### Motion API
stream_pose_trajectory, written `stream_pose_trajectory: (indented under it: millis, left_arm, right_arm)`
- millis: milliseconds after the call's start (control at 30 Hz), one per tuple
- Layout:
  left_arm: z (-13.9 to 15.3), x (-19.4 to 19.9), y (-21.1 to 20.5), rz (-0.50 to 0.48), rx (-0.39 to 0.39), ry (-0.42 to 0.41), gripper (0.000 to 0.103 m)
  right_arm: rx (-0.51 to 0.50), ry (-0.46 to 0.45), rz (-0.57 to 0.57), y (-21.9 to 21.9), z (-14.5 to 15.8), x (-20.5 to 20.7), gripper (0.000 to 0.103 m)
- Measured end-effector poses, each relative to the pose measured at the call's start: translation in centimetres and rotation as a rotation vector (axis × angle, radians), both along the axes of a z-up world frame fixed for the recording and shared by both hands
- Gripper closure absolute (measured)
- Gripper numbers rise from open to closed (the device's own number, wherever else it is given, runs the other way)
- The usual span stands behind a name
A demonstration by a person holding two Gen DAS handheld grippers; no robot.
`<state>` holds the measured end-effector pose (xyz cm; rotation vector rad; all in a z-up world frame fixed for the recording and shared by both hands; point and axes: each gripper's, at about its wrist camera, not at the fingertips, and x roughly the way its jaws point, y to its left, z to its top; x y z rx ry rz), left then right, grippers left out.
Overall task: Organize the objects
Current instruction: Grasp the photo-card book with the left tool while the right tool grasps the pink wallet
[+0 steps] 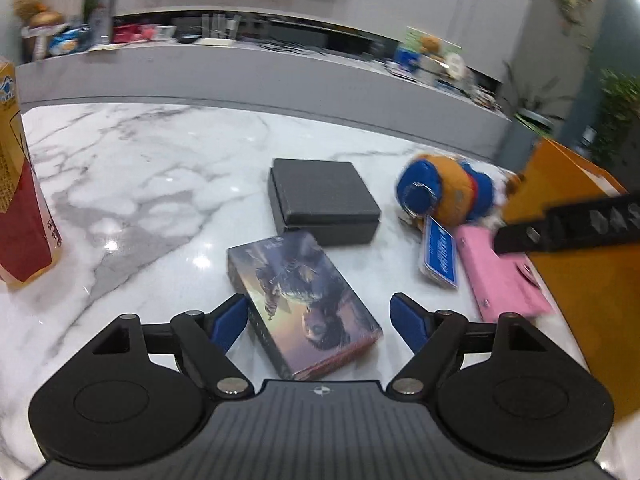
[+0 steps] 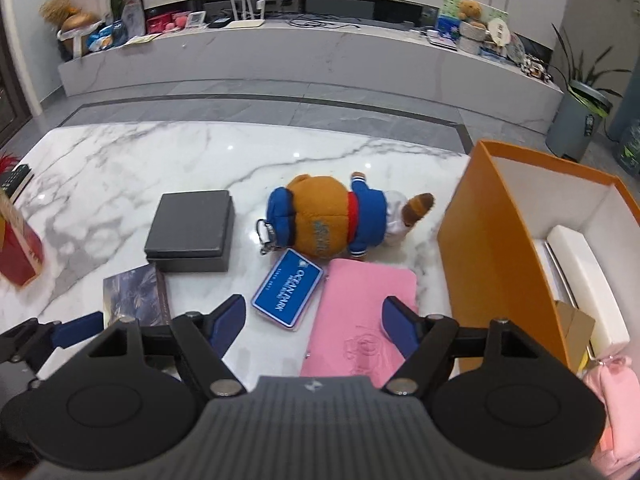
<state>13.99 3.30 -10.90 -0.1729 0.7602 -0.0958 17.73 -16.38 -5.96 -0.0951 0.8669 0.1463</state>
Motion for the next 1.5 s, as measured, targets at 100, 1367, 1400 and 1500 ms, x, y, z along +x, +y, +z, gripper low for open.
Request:
stream_pose_trajectory:
  millis: [100,1367,1400,1500]
  left_arm:
    - [-0.6,0.8,-0.4,0.038,0.046,0.007,0.011]
    - [-0.2,-4.7,4.6,-0.35,0.196,0.064,0.034]
    - [-0.2,-4.8,4.6,-0.353,0.193,0.066,0.033]
    - [-0.2,-5.1,4.5,-0.368,0.188,0.059,0.025]
  right_arm:
    - [-0.017,0.003,-0.008,-0.3,-0.4,0.0,0.027]
    - [0.014,0.425,0.051,0.4,-4.4,-1.5,0.023]
    - [-0.007,0.423,0.073,1.0,-4.4,-1.8,0.023]
    - [-0.056,0.392,0.099,1.7,-4.4,-1.7,0.022]
